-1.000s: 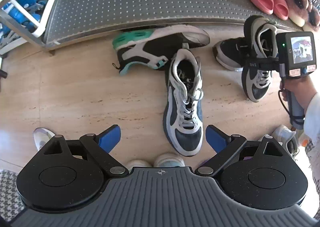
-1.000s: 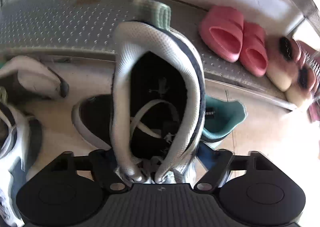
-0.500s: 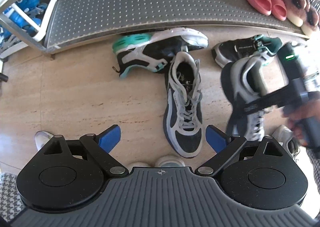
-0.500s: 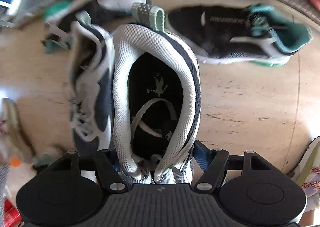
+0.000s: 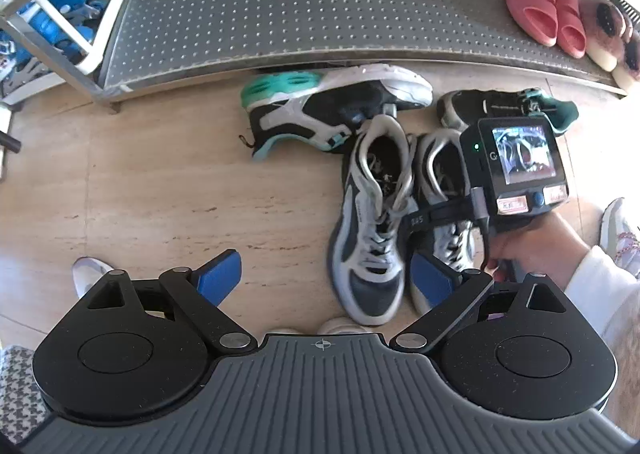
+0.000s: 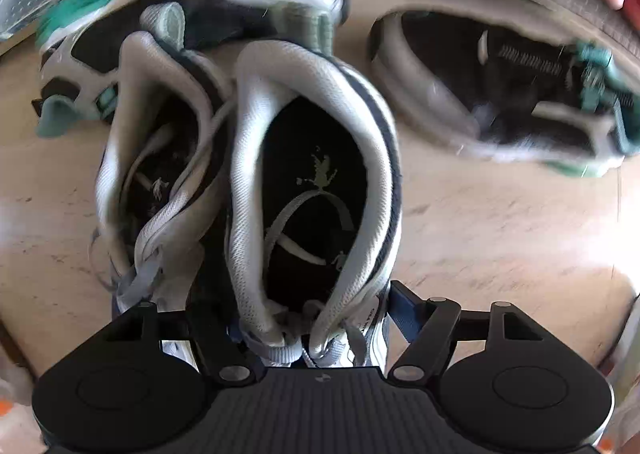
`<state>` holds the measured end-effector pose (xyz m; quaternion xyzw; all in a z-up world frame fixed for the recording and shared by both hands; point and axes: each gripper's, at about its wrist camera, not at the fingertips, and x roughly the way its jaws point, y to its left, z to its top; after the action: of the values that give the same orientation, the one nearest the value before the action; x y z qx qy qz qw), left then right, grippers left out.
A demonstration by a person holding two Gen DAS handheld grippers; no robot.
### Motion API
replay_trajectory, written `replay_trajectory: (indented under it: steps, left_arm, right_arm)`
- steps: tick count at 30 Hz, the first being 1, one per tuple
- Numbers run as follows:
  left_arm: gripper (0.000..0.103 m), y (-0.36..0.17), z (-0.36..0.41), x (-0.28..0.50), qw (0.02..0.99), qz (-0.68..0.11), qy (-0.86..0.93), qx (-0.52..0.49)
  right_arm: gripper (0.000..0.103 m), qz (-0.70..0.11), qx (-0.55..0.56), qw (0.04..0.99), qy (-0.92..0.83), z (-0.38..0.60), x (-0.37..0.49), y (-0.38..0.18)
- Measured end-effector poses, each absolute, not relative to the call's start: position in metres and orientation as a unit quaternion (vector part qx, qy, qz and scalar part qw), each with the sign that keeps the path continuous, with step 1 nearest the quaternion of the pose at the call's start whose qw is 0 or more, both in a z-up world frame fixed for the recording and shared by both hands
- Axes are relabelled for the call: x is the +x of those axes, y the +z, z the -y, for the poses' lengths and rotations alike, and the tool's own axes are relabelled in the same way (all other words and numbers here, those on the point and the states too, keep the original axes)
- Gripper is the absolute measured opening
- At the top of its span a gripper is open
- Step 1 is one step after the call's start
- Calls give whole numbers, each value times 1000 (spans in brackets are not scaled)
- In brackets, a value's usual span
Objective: Organize scattered shoes
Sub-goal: 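Grasp a white-black sneaker with the right tool and set it beside its mate, then grasp the black-teal sneaker by the rack with the left tool and lift it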
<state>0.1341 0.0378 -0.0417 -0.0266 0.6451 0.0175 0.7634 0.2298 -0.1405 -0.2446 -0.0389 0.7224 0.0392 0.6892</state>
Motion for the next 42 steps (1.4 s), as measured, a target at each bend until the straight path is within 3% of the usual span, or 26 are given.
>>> replay_trajectory:
  steps: [5,7,11,15,18,20,24,27,36,42]
  left_arm:
    - [95,-47,-38,134,758,-651,26,-20]
    - [95,-50,-37,133,755,-654,28,-19]
    - [95,-56,-36,132,750,-661,31,-18]
    - [96,-62,-35,131,744,-667,34,-16]
    - [96,-67,-34,131,740,-671,36,-14]
    - [96,-78,-27,131,730,-683,37,3]
    - [96,-101,-17,132,712,-700,40,35]
    - [96,-116,-16,135,699,-713,37,39]
    - [95,-163,-88,146,722,-614,119,-297]
    - [74,-195,-136,154,684,-502,165,-502]
  right_arm:
    - [75,-727,-24,684,52,149,228,-245]
    - [87,-714,-9,698,57,158,228,-232]
    - [91,-693,0,715,91,180,223,-173]
    - [102,-659,28,744,106,219,198,-95]
    - [102,-614,67,779,113,241,171,-60]
    - [102,-605,98,786,82,261,167,-67]
    - [91,-654,168,736,56,273,181,-81]
    - [96,-656,166,732,72,272,187,-80]
    - [97,-645,169,736,116,267,182,-61]
    - [97,-638,179,740,117,276,178,-52]
